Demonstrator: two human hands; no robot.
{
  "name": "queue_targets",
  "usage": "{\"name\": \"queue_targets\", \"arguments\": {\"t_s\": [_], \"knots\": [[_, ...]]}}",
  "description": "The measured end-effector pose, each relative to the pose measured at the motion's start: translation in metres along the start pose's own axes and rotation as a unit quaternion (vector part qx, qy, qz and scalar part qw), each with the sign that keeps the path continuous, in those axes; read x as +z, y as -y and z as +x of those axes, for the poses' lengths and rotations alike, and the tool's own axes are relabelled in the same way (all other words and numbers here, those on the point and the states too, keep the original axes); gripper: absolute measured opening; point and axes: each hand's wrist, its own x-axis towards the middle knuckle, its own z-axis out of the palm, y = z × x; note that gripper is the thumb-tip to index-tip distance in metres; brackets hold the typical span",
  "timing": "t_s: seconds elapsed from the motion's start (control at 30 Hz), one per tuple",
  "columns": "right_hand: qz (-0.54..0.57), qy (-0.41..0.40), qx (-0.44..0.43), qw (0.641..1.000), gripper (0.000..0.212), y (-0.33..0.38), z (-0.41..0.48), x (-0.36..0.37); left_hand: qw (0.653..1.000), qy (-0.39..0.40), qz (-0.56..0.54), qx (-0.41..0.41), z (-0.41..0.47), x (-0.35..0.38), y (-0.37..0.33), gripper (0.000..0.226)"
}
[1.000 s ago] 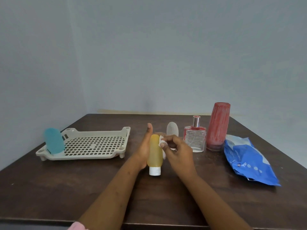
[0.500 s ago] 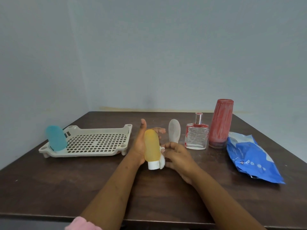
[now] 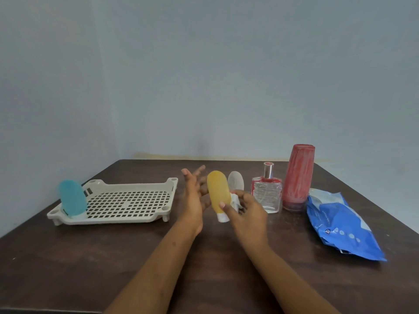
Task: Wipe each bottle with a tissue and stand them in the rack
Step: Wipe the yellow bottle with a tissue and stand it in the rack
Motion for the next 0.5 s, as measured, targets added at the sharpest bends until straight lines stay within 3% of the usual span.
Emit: {"name": "queue_targets", "arguments": {"t_s": [0.1,0.23,0.33,0.5], "knots": [[-0.088,0.018,-0.116,0.989,0.034,0.001,-0.004,0.001,0.996,0.038,-0.07,-0.028,-0.002,0.007,-0.001,0.071],[-0.111,0.14,-0.198,0.964,0.036,0.006,-0.01,0.009,0.988,0.033,-0.151,-0.021,0.004,-0.002,0.001,0.083],[-0.175,0.211,-0.239,0.932,0.051,0.005,-0.016,0.013,0.974,0.089,-0.195,-0.077,0.008,-0.012,-0.001,0.094],[-0.177,0.194,-0.272,0.926,0.047,0.008,-0.017,0.01,0.948,0.213,-0.168,-0.164,0.004,-0.017,0.0,0.105]]}}
